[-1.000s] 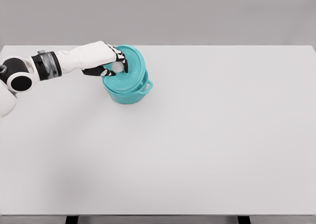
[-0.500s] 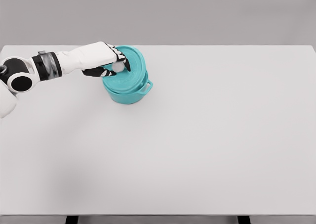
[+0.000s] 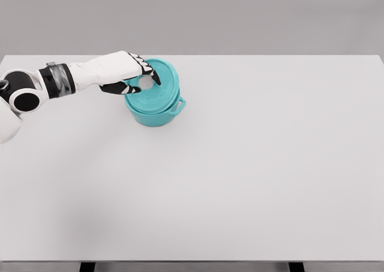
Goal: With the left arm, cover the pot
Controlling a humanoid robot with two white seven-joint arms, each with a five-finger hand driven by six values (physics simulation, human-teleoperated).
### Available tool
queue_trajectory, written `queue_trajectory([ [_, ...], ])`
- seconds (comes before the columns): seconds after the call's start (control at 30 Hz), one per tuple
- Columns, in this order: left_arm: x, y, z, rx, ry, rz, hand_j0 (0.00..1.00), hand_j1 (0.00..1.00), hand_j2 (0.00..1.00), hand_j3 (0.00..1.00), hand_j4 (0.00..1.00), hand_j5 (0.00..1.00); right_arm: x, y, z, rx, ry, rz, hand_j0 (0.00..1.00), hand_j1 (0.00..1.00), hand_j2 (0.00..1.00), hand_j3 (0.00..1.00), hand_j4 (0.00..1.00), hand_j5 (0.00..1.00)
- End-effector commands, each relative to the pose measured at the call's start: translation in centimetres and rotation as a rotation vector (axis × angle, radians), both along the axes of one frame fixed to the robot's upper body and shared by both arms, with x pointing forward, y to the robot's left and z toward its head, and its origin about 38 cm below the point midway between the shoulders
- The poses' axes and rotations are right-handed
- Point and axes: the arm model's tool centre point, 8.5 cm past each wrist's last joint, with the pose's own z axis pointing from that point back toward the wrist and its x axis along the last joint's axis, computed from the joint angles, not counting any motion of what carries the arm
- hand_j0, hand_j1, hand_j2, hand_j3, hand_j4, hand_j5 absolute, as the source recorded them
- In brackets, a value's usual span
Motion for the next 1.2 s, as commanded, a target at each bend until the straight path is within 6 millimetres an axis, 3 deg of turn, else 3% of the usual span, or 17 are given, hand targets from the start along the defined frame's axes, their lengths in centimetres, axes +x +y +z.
queue_trajectory([
  [0.0,0.0,0.0,0.1,-0.008,0.001,0.003,0.66,0.66,0.66,0.66,0.66,0.66,0.0,0.0,0.0,0.0,0.001,0.0,1.0,1.0,1.0,1.0,1.0,1.0],
  [0.17,0.0,0.1,0.1,-0.006,0.001,0.003,0.72,0.72,0.72,0.72,0.72,0.72,0.0,0.0,0.0,0.0,0.001,0.0,1.0,1.0,1.0,1.0,1.0,1.0],
  [0.63,-0.1,0.1,-0.1,-0.008,0.004,0.003,0.74,0.74,0.74,0.74,0.74,0.74,0.0,0.0,0.0,0.0,0.001,0.0,1.0,1.0,1.0,1.0,1.0,1.0],
  [0.87,-0.9,-0.1,2.2,-0.008,-0.051,-0.033,0.75,0.75,0.75,0.75,0.75,0.75,0.0,0.0,0.0,0.0,-0.001,0.0,1.0,1.0,1.0,1.0,1.0,1.0],
  [0.97,-1.5,1.9,3.4,-0.008,-0.059,-0.019,0.75,0.75,0.75,0.75,0.75,0.75,0.0,0.0,0.0,0.0,-0.001,0.0,1.0,1.0,1.0,1.0,1.0,1.0],
  [1.0,-2.0,3.5,4.5,-0.008,-0.068,-0.003,0.85,0.85,0.85,0.85,0.85,0.85,0.0,0.0,0.0,0.0,-0.001,0.0,1.0,1.0,1.0,1.0,1.0,1.0],
  [1.03,-2.3,4.9,5.1,-0.005,-0.07,0.015,0.88,0.88,0.88,0.88,0.88,0.88,0.1,0.0,0.0,0.0,-0.001,0.0,1.0,1.0,1.0,1.0,1.0,1.0],
  [1.07,-2.9,6.7,6.0,0.019,-0.081,0.039,1.0,1.0,1.0,1.0,1.0,1.0,0.1,0.0,0.0,0.0,-0.001,0.0,1.0,1.0,1.0,1.0,1.0,1.0],
  [1.13,-3.4,9.1,7.4,0.039,-0.105,0.081,1.0,1.0,1.0,1.0,1.0,1.0,0.0,0.0,0.0,0.0,0.001,0.0,1.0,1.0,1.0,1.0,1.0,1.0],
  [1.17,-4.3,10.6,6.7,0.046,-0.075,0.102,1.0,1.0,1.0,1.0,1.0,1.0,0.0,0.0,0.0,0.0,0.001,0.0,1.0,1.0,1.0,1.0,1.0,1.0],
])
